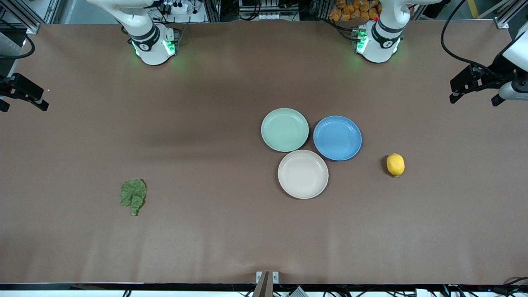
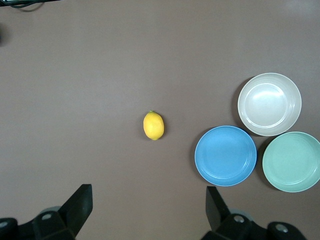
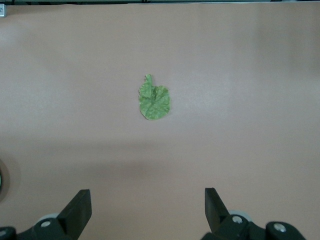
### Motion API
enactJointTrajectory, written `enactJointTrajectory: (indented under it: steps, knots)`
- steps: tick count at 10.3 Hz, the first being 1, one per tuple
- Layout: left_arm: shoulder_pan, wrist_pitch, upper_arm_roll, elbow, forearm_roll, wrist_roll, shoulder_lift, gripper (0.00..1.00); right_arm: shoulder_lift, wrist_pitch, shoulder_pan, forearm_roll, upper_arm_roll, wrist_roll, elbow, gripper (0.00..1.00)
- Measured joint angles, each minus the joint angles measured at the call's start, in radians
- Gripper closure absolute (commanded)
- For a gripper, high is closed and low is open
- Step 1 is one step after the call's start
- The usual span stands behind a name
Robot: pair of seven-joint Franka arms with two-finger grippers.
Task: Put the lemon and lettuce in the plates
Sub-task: 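Move the left gripper toward the yellow lemon while the right gripper starts moving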
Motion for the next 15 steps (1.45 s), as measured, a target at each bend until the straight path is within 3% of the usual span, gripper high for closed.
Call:
enactJointTrajectory:
  steps: [4, 7, 13, 15]
  knots:
    - [0.0, 0.0, 0.0, 0.0, 0.0, 0.0, 0.0, 0.0, 0.0, -0.012, 0.001, 0.0, 0.012, -0.001, 0.0, 0.0]
    - [0.0, 0.0, 0.0, 0.0, 0.0, 0.0, 0.002, 0.0, -0.001, -0.022, 0.004, -0.001, 0.08, 0.009, 0.0, 0.0]
    - [0.002, 0.021, 0.001, -0.014, 0.0, 0.0, 0.079, 0.0, -0.011, -0.091, 0.003, -0.001, 0.083, 0.01, 0.003, 0.0]
    - [0.003, 0.086, 0.001, -0.066, 0.0, 0.0, 0.103, 0.0, -0.023, -0.133, 0.003, -0.001, 0.083, 0.01, 0.008, 0.0]
